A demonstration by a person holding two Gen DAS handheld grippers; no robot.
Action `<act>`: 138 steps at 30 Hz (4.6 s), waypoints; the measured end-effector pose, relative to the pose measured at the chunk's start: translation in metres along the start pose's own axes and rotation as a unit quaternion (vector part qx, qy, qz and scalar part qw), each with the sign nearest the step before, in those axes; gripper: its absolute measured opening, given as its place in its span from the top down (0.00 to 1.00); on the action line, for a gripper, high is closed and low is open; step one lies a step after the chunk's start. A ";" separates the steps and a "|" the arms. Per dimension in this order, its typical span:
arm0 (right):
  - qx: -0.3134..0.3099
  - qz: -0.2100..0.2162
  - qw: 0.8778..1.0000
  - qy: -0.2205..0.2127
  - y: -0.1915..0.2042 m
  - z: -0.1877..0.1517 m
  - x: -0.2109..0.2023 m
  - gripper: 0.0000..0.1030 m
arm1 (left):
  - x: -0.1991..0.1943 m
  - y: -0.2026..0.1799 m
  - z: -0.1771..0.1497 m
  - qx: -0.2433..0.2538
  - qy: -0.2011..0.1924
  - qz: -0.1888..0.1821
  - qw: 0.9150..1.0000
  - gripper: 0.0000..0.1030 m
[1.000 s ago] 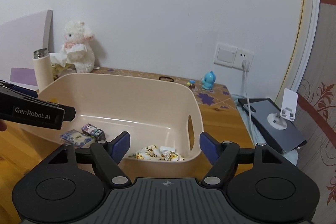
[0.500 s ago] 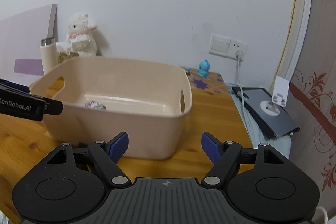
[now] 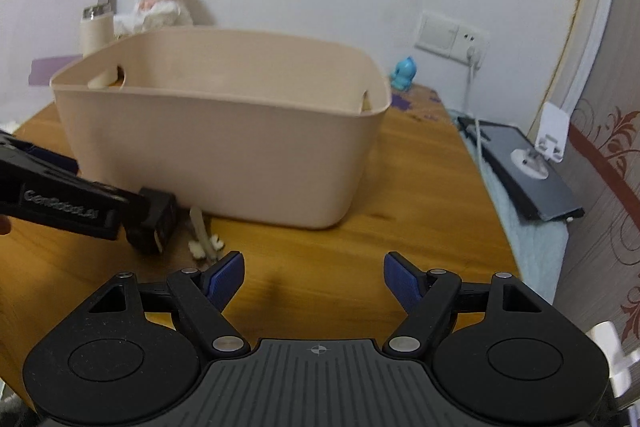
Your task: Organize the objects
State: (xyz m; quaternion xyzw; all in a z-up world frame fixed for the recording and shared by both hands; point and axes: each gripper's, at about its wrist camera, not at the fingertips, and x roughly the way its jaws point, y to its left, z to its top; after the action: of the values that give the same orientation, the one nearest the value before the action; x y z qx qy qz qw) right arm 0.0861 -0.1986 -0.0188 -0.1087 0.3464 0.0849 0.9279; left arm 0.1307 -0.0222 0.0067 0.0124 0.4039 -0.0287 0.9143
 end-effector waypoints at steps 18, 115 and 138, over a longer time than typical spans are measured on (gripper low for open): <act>-0.028 0.053 0.998 0.032 0.030 0.001 0.042 0.23 | 0.045 0.012 -0.007 -0.006 0.028 0.012 1.000 0.17; 0.041 0.009 0.999 -0.032 0.012 0.102 0.059 0.69 | 0.053 0.037 0.092 -0.003 -0.002 0.012 1.000 0.66; 0.053 0.020 0.996 -0.074 0.003 0.070 -0.036 0.33 | -0.050 0.026 0.055 0.000 -0.081 0.030 0.996 0.28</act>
State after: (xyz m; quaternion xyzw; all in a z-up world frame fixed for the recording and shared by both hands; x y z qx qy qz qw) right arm 0.1020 -0.1801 0.0560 -0.0459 0.2828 0.0930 0.9536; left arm 0.1397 0.0036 0.0805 0.0222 0.3280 -0.0018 0.9444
